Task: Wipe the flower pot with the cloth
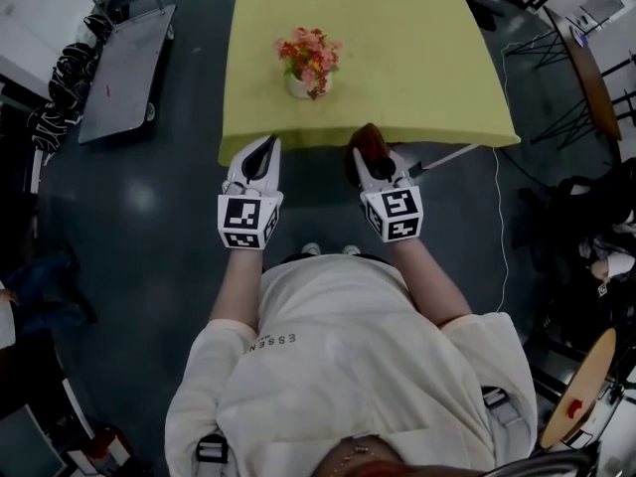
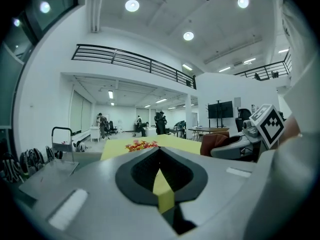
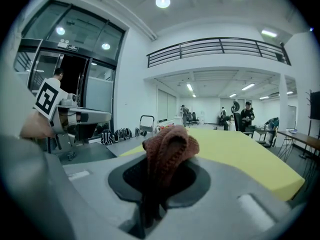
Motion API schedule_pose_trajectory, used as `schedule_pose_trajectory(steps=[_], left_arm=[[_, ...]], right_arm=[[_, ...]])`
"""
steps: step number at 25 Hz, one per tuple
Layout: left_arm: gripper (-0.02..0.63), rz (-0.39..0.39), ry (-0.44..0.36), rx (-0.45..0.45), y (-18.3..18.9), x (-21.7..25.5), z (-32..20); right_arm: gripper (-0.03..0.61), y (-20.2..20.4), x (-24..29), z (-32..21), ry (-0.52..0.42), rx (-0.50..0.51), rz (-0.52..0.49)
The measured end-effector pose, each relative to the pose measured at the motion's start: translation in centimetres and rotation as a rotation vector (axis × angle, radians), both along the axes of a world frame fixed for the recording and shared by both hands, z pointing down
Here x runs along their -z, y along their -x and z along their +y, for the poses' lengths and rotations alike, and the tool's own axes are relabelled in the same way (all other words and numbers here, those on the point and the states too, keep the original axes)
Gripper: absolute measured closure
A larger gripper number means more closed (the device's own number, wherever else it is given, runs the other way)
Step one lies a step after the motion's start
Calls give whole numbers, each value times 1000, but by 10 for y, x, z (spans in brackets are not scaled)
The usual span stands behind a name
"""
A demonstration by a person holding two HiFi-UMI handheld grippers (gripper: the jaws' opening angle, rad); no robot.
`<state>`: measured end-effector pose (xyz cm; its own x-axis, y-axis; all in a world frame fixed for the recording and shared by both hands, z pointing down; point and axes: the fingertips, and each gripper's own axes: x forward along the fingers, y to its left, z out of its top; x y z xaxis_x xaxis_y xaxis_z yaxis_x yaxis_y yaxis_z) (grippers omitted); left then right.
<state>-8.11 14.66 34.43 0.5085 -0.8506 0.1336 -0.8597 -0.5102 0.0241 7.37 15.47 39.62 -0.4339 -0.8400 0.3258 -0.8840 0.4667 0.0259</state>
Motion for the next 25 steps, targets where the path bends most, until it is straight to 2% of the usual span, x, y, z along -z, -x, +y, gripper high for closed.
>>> schedule_pose_trajectory(steps=[13, 25], left_arm=[[604, -50, 1, -21, -12, -7, -3], [604, -35, 9, -19, -9, -7, -5]], right_arm=[[523, -9, -1, -3, 9, -9, -18], [523, -4, -1, -4, 1, 11, 3]])
